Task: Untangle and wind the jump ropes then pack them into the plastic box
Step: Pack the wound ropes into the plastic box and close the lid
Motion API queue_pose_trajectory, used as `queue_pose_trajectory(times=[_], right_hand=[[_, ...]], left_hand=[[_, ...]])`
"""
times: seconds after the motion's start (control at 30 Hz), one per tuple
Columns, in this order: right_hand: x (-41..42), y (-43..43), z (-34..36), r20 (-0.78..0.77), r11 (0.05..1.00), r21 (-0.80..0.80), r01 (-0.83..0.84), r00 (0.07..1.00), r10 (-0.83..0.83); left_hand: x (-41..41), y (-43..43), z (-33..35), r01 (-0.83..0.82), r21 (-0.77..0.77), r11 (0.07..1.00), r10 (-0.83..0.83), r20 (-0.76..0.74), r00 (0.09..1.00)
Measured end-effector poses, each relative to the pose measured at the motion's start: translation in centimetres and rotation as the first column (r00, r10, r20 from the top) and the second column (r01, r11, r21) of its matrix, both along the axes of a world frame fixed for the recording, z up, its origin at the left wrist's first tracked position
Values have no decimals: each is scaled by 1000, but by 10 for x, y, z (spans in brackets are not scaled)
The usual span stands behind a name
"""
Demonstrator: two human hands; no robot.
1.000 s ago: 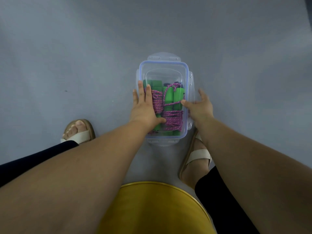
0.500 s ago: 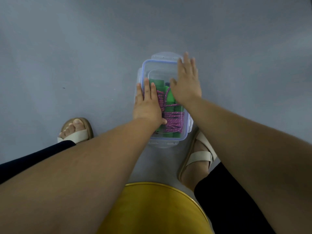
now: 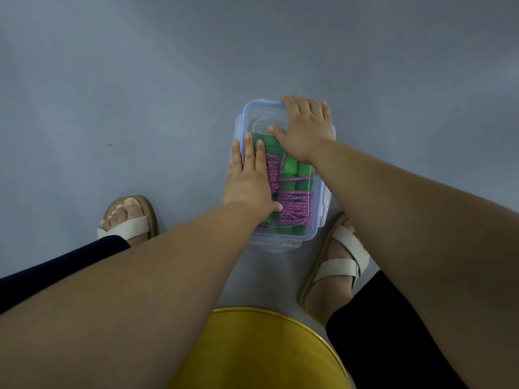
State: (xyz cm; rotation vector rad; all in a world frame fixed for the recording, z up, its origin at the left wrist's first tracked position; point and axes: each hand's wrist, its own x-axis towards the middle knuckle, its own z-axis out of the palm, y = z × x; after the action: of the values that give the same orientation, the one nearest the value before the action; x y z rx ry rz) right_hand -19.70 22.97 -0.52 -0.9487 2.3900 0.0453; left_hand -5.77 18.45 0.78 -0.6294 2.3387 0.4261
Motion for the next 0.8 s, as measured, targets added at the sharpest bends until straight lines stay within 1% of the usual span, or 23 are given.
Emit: queue_pose_trajectory(times=[0.07, 0.13, 0.2, 0.23, 0.27, 0.3, 0.33, 0.37, 0.4, 0.43, 0.47, 0.5, 0.53, 0.6, 0.67, 0.73, 0.8], right_hand=[[-2, -2, 0, 4, 1000, -19, 17, 1000, -17], [-2, -3, 1, 6, 999, -29, 28, 1000, -28], [-2, -3, 2, 0, 999, -33, 31, 1000, -31], [-3, -4, 2, -4, 999, -31, 36, 999, -36], [-3, -4, 3, -2, 999, -21, 44, 999, -44], [-3, -5, 5, 2, 998, -5, 55, 998, -55], [-3, -5, 5, 9, 997, 17, 72, 997, -72], [-1, -4, 6, 22, 995, 40, 93, 995, -94], [1, -3, 7, 34, 991, 59, 120, 992, -122], [5, -1, 7, 41, 987, 69, 148, 988, -151], [8, 2, 6, 43, 981, 75, 177, 983, -181], [11, 5, 6, 45, 974, 79, 213, 975, -217], [12, 9, 6, 53, 961, 84, 264, 962, -269], [12, 19, 6, 81, 908, 103, 406, 906, -415], [12, 35, 6, 89, 825, 111, 554, 821, -563], [14, 49, 4, 104, 732, 97, 674, 725, -681], [20, 56, 0, 142, 639, 70, 766, 626, -766]], left_hand=[[1, 1, -3, -16, 9, 1000, 16, -17, 1000], [3, -1, -4, -57, 61, 997, 61, -53, 997], [11, -3, -5, -173, 142, 975, 191, -121, 974], [18, -3, -5, -267, 164, 950, 292, -152, 944], [27, 1, -4, -413, 181, 892, 441, -157, 884], [37, 8, -5, -609, 201, 768, 636, -123, 762], [47, 18, -9, -807, 220, 548, 831, -37, 555], [55, 28, -12, -942, 227, 248, 958, 89, 274], [61, 38, -13, -973, 219, -69, 978, 206, -23], [64, 47, -16, -915, 236, -327, 924, 282, -258], [66, 51, -17, -831, 277, -483, 863, 313, -397], [66, 51, -16, -787, 332, -520, 848, 310, -430], [66, 45, -21, -789, 387, -477, 877, 265, -400], [62, 28, -22, -797, 496, -346, 938, 166, -304], [51, 5, -21, -792, 567, -229, 973, 117, -198], [38, -17, -21, -805, 583, -111, 994, 50, -100], [28, -34, -29, -819, 573, -26, 999, -4, -35]])
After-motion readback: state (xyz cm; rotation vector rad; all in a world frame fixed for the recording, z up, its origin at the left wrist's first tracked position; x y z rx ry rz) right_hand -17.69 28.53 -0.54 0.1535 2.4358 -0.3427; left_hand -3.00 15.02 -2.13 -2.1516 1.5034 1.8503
